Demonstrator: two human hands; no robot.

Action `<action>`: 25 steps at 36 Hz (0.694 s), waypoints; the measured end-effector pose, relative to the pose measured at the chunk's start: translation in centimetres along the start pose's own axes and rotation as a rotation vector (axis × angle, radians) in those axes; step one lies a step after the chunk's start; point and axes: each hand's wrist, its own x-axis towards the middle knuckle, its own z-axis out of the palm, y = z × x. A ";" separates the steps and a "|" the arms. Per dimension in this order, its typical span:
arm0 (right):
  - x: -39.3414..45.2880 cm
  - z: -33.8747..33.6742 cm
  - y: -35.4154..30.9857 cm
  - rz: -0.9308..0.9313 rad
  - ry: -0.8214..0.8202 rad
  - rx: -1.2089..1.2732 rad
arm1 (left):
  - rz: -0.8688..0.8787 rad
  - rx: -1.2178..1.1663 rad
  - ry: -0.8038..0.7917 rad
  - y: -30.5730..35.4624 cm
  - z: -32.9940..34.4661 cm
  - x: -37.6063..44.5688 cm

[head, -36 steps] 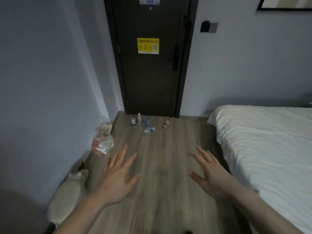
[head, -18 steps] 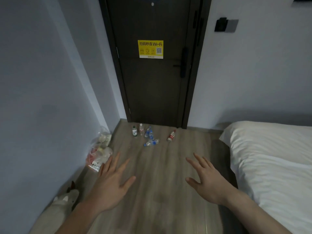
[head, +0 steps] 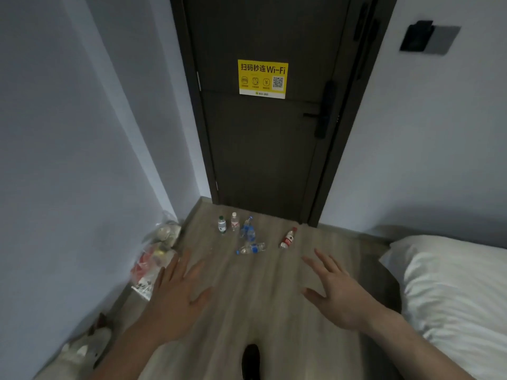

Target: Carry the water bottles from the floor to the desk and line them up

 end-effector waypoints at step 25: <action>27.0 -15.2 15.5 0.140 0.013 0.021 | 0.097 -0.074 -0.171 12.1 1.9 37.0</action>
